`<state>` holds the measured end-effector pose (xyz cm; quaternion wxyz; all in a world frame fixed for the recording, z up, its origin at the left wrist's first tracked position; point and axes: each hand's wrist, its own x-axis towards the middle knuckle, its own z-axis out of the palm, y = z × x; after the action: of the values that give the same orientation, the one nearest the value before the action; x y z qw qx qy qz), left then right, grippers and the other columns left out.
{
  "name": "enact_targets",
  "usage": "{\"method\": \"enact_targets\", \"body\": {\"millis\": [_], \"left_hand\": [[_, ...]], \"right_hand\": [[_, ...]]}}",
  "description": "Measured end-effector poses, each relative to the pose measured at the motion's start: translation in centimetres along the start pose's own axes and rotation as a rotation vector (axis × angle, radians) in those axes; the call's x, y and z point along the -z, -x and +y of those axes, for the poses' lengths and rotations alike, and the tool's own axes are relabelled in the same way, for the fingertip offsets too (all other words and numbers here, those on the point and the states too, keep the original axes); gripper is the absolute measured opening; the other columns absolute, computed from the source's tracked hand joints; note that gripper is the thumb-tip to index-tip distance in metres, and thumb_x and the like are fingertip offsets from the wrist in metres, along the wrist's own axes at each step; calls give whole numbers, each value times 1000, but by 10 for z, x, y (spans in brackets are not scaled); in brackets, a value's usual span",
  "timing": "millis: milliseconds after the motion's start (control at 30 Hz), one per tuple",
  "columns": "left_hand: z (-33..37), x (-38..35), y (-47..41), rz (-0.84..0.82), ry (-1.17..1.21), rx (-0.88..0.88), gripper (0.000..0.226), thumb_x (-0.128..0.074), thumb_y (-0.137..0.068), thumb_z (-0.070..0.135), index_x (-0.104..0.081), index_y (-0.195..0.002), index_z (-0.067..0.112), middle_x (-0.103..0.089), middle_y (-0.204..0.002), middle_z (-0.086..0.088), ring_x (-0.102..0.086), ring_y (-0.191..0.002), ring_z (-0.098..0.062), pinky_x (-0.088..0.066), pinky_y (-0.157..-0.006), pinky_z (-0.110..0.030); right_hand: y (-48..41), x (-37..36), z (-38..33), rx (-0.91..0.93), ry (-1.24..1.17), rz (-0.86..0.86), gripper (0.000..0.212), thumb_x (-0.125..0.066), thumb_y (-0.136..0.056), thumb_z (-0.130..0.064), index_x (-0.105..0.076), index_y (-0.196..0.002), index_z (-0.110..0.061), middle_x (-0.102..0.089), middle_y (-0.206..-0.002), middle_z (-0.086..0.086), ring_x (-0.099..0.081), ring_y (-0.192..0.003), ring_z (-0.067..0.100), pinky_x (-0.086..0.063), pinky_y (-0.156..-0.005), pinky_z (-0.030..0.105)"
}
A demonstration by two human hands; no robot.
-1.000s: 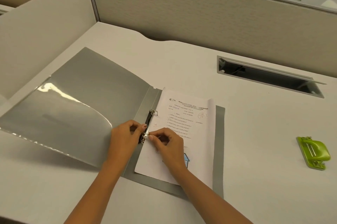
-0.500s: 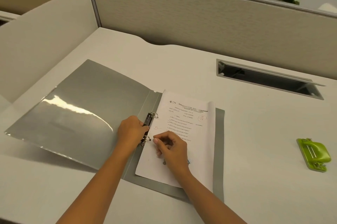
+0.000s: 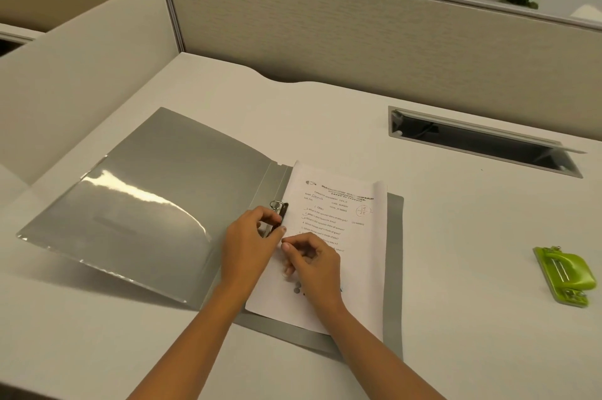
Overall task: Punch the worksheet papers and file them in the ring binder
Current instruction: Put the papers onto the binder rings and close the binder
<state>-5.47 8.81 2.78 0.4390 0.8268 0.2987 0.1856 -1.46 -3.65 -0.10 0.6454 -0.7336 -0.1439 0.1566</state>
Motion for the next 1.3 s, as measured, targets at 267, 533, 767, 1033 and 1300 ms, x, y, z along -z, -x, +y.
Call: {"method": "enact_targets", "body": {"millis": [267,533,767,1033,1300], "left_hand": [[-8,11,-15,-72,-275,-154,22,-68,-86,19,-68,-103,32,-67,-109,10,-54,-107,-16,-45,-91,-35],[-16,38,-46,-517,-320,-218,39,-66,-86,10,-65,-120,29,-60,-127,4,-53,-118,-15,-37,-101,-24],[-24,31,-47,-440,-267,-209,34,-67,-86,16,-61,-117,27,-62,-120,7,-55,-113,-13,-41,-103,-43],[-23,25,-49,-389,-312,-250,47,-77,-76,26,-59,-119,34,-47,-123,9,-52,-109,-12,-43,-101,-45],[-21,28,-53,-402,-318,-244,40,-78,-75,31,-69,-114,32,-51,-116,6,-53,-106,-11,-47,-95,-37]], "right_hand": [[-6,3,1,-47,-111,52,3,-68,-87,-11,-70,-89,-13,-71,-70,4,-69,-60,17,-56,-55,22],[-16,-5,2,171,303,29,39,-72,-83,-19,-61,-120,-21,-61,-92,-3,-56,-68,9,-47,-67,12],[-40,1,-8,59,410,-160,85,-79,-72,-43,-37,-144,-27,-42,-123,-4,-59,-72,16,-52,-77,23],[-52,11,-13,85,636,-451,129,-87,-51,-55,-14,-151,-20,-8,-153,-10,-52,-118,31,-49,-99,39],[-52,7,-10,124,728,-410,116,-83,-56,-56,-24,-147,-16,-13,-148,-7,-55,-105,19,-51,-89,27]]}}
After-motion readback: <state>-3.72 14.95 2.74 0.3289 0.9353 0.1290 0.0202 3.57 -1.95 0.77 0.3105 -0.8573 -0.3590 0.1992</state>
